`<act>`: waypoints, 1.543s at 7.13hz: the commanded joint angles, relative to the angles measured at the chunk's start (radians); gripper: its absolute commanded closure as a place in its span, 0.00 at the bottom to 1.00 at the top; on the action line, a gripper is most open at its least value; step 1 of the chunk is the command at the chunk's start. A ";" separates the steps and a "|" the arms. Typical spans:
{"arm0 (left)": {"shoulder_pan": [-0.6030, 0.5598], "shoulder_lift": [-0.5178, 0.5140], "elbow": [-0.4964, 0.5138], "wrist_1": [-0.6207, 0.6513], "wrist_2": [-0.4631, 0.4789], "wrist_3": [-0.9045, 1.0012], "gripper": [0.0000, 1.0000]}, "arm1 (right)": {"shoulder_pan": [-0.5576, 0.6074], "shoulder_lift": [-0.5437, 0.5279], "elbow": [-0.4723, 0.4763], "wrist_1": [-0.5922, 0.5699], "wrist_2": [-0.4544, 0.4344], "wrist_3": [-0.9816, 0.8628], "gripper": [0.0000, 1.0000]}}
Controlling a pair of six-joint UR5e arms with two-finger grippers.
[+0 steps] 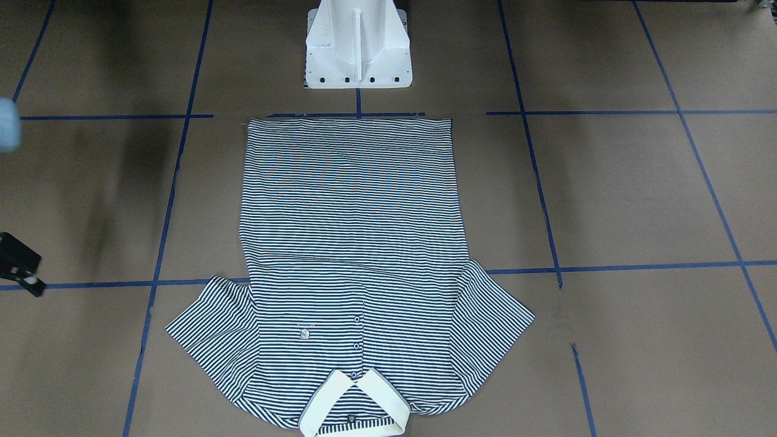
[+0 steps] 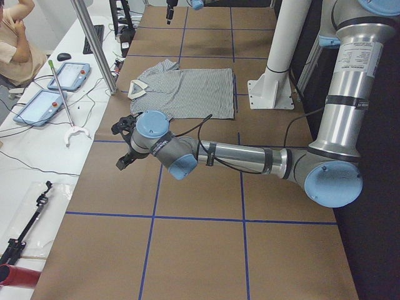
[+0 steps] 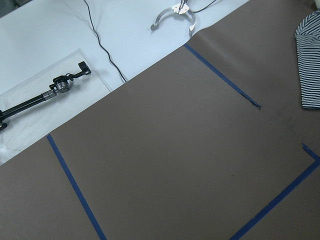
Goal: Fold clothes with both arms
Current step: 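Move the right gripper in beside the shirt's sleeve nearest it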
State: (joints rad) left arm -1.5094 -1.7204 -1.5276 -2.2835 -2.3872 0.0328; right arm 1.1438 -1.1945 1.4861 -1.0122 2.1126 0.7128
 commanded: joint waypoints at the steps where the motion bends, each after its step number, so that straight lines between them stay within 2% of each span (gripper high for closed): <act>1: 0.000 -0.001 0.003 -0.001 0.000 0.001 0.00 | -0.154 0.105 -0.133 0.134 -0.170 0.296 0.24; 2: 0.000 -0.001 0.004 -0.001 0.000 0.001 0.00 | -0.215 0.108 -0.164 0.174 -0.254 0.342 0.35; 3: 0.000 -0.001 0.006 -0.001 0.000 0.001 0.00 | -0.258 0.110 -0.190 0.200 -0.297 0.365 0.39; 4: 0.001 -0.001 0.006 -0.001 0.000 0.001 0.00 | -0.286 0.102 -0.199 0.196 -0.307 0.372 0.53; 8: 0.001 0.001 0.006 -0.001 0.000 0.001 0.00 | -0.302 0.104 -0.251 0.187 -0.364 0.292 0.56; 11: 0.001 0.002 0.006 -0.001 -0.001 0.002 0.00 | -0.302 0.104 -0.254 0.192 -0.372 0.286 0.59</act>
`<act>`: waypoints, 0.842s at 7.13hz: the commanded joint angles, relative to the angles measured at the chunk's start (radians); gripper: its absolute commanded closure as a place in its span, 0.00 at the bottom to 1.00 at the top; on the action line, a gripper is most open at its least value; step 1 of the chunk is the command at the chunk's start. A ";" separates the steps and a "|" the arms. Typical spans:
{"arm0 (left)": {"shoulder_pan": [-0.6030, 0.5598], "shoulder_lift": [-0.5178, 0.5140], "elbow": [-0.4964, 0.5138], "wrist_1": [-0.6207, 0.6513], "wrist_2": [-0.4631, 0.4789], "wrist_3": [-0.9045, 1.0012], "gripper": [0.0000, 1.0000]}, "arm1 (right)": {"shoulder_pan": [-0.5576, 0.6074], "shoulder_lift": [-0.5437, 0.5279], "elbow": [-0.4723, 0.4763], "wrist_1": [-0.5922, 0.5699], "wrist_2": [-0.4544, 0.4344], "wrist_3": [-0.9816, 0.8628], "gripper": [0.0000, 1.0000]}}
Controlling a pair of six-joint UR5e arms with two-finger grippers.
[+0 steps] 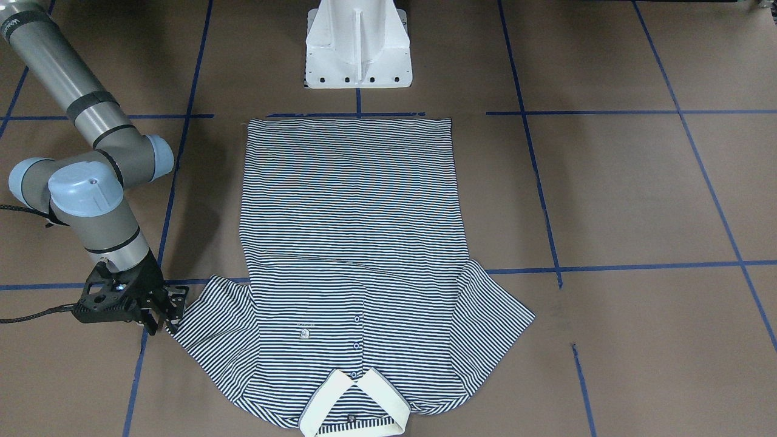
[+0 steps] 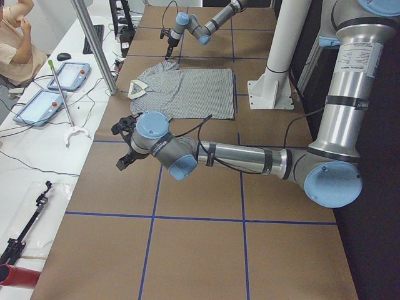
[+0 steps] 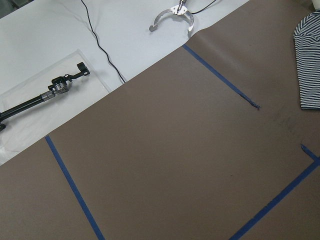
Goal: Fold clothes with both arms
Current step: 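Move the right gripper in beside the shirt's sleeve nearest it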
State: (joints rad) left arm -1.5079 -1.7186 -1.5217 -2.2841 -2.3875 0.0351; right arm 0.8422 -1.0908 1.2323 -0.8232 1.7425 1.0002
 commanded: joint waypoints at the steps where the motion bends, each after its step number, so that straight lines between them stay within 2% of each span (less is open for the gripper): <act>1: 0.000 0.002 0.000 0.000 -0.001 0.002 0.00 | 0.000 0.002 -0.001 0.004 -0.001 -0.002 0.59; 6: 0.000 0.008 0.000 -0.002 -0.001 0.003 0.00 | -0.012 0.000 -0.014 0.006 -0.003 0.001 0.59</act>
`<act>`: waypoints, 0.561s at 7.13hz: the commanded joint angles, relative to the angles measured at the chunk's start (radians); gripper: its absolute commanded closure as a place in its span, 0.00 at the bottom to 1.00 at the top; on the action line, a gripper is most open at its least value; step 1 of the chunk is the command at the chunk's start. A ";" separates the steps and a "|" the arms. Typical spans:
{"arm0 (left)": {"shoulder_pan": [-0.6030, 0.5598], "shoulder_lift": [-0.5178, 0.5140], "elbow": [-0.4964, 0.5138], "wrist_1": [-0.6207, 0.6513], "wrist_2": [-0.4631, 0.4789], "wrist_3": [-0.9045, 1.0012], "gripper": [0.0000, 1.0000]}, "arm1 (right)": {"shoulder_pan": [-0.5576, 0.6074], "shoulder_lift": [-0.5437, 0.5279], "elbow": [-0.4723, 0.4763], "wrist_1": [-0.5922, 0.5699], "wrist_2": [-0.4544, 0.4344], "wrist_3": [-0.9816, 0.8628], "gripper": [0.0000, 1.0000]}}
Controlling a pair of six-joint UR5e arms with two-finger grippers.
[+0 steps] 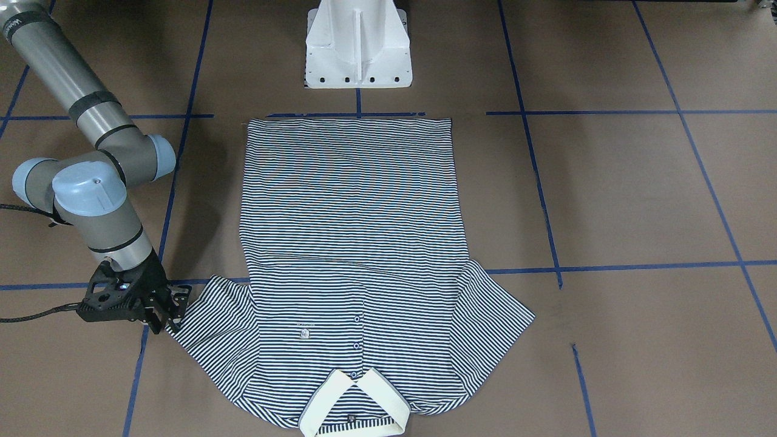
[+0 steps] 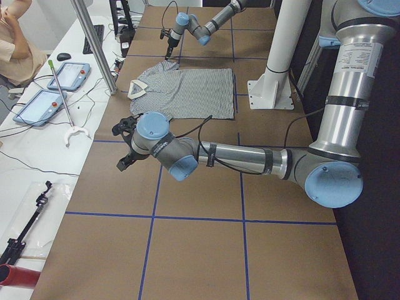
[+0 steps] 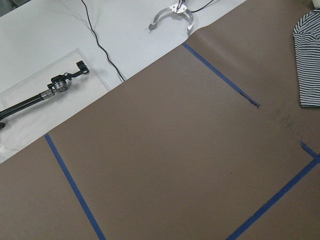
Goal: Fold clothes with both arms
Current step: 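Move the right gripper in beside the shirt's sleeve nearest it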
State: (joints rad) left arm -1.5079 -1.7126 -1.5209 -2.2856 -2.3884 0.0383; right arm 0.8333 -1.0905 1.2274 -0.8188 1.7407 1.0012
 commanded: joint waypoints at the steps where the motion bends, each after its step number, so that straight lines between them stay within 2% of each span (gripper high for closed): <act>1: 0.000 0.004 -0.001 0.000 0.000 0.000 0.00 | -0.005 0.001 -0.014 0.001 -0.007 0.000 0.59; 2: 0.000 0.004 -0.001 0.000 0.000 0.000 0.00 | -0.005 0.004 -0.014 0.004 -0.007 0.010 0.92; 3: 0.000 0.004 -0.001 0.000 0.000 0.000 0.00 | -0.002 0.007 -0.009 0.004 -0.007 0.013 1.00; 4: 0.000 0.004 -0.001 0.000 0.000 0.000 0.00 | 0.001 0.020 -0.009 0.000 -0.007 0.022 1.00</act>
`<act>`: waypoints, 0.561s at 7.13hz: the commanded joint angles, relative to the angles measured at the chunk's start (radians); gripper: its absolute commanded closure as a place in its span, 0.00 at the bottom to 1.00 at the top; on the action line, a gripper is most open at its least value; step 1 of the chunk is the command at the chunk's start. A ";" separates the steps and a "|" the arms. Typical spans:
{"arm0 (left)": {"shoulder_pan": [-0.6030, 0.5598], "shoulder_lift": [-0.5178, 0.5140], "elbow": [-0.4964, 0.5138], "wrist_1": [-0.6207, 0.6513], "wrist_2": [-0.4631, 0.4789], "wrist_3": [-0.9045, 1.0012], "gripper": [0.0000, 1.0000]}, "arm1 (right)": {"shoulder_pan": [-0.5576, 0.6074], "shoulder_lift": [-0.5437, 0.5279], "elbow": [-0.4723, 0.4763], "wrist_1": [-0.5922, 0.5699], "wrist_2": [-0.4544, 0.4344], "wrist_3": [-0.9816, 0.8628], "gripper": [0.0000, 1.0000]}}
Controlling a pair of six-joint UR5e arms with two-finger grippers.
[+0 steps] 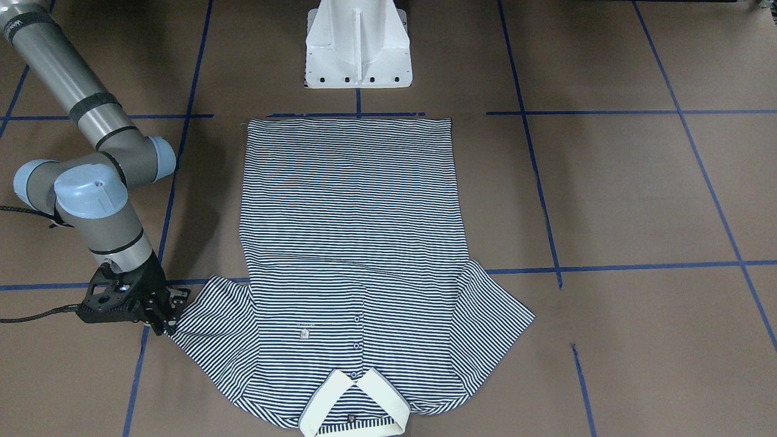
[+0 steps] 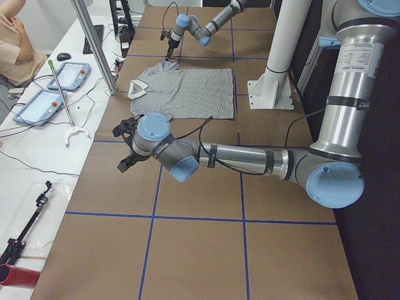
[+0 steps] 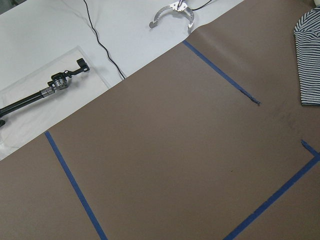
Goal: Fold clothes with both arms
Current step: 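Move the right gripper in beside the shirt's sleeve nearest it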
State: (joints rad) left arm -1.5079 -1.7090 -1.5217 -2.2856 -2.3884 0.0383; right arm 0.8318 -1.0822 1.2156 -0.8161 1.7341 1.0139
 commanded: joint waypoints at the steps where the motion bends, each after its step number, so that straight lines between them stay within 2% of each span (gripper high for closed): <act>1: 0.000 0.000 0.000 0.000 0.000 0.002 0.00 | 0.003 0.013 0.004 -0.003 -0.001 0.009 1.00; 3: 0.000 0.002 0.000 0.000 0.000 0.002 0.00 | 0.009 0.015 0.027 -0.014 0.001 0.011 1.00; 4: 0.000 0.002 0.000 0.000 0.000 0.000 0.00 | 0.010 0.016 0.079 -0.079 0.002 0.020 1.00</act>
State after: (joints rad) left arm -1.5079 -1.7076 -1.5217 -2.2856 -2.3884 0.0395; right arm 0.8393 -1.0677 1.2485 -0.8427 1.7348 1.0267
